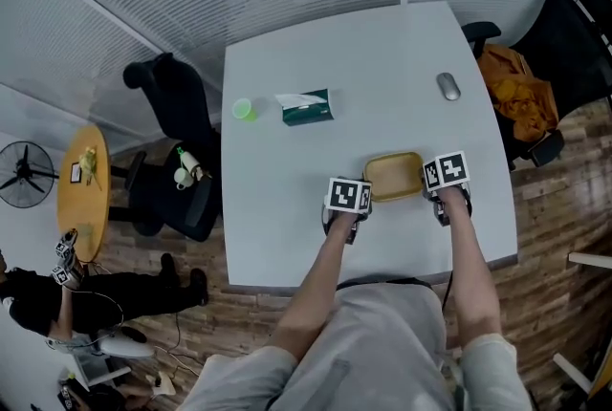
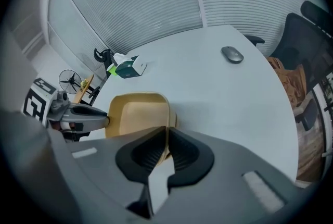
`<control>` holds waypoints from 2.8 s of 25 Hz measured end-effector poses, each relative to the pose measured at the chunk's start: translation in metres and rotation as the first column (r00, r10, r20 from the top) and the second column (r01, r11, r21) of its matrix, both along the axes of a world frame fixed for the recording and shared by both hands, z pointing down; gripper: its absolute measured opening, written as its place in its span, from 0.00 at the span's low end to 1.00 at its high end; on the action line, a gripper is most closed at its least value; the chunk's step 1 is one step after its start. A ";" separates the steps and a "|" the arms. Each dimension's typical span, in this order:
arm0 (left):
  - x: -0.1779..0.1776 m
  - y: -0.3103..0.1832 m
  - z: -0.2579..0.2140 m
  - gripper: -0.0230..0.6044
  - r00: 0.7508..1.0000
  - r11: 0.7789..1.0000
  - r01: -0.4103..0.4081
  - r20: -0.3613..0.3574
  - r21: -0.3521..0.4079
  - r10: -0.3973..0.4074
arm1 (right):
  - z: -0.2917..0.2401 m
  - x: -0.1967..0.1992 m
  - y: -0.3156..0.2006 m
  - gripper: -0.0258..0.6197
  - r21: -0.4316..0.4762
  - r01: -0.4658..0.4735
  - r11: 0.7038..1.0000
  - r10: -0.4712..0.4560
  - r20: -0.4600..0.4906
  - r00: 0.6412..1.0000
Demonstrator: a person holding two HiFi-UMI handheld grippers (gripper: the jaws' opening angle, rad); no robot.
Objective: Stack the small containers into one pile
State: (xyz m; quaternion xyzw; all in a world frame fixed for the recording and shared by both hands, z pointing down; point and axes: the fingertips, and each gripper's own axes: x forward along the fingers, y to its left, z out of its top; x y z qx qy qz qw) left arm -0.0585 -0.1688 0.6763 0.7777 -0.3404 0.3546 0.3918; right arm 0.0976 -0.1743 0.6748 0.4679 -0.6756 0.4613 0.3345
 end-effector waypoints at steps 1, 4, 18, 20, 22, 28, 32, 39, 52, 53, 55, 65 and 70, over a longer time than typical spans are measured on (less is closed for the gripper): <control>-0.001 0.000 0.001 0.13 1.000 1.000 0.000 0.000 -0.006 0.000 | 0.002 -0.001 0.000 0.07 -0.008 0.000 1.000 0.000 0.004 1.000; -0.001 0.003 0.004 0.13 1.000 1.000 0.000 -0.004 -0.028 0.000 | 0.010 -0.001 0.003 0.07 -0.037 0.008 0.999 -0.008 -0.008 1.000; -0.004 0.005 0.018 0.14 1.000 0.996 0.004 -0.023 -0.092 -0.007 | 0.019 -0.003 -0.001 0.07 -0.078 0.031 0.996 -0.035 -0.046 0.998; -0.004 0.004 0.019 0.15 1.000 0.996 0.007 -0.022 -0.089 -0.009 | 0.019 -0.003 -0.002 0.08 -0.077 0.035 0.996 -0.039 -0.052 0.998; -0.004 0.001 0.019 0.18 1.000 0.997 0.007 -0.023 -0.081 -0.009 | 0.018 -0.003 -0.003 0.08 -0.070 0.037 0.997 -0.041 -0.059 0.997; -0.008 -0.008 0.017 0.21 0.999 0.998 0.017 -0.032 -0.061 -0.019 | 0.013 0.001 -0.009 0.10 -0.031 0.023 0.999 -0.026 -0.082 0.996; -0.011 -0.011 0.009 0.21 0.999 1.000 0.015 -0.052 -0.027 -0.016 | 0.004 0.001 -0.008 0.10 0.015 0.024 1.000 -0.023 -0.081 0.996; -0.018 -0.008 -0.018 0.20 0.981 0.996 0.014 -0.196 0.093 0.005 | -0.020 -0.013 0.011 0.09 0.179 -0.043 0.983 0.042 0.006 0.999; -0.039 0.023 -0.045 0.18 0.936 0.959 0.110 -0.351 0.263 -0.011 | -0.055 -0.067 0.042 0.08 0.428 -0.228 0.874 0.122 0.261 0.957; -0.040 0.028 -0.046 0.18 0.935 0.955 0.120 -0.354 0.271 -0.017 | -0.055 -0.071 0.043 0.08 0.436 -0.218 0.873 0.108 0.263 0.959; -0.042 0.036 -0.049 0.18 0.938 0.948 0.138 -0.346 0.287 -0.031 | -0.057 -0.077 0.048 0.08 0.449 -0.190 0.873 0.076 0.258 0.963; -0.014 0.068 -0.070 0.18 0.961 0.909 0.169 -0.270 0.382 -0.064 | -0.072 -0.057 0.081 0.07 0.516 -0.058 0.855 -0.040 0.176 0.984; -0.005 0.085 -0.071 0.18 0.969 0.894 0.188 -0.227 0.406 -0.100 | -0.077 -0.038 0.097 0.07 0.537 -0.017 0.844 -0.070 0.141 0.988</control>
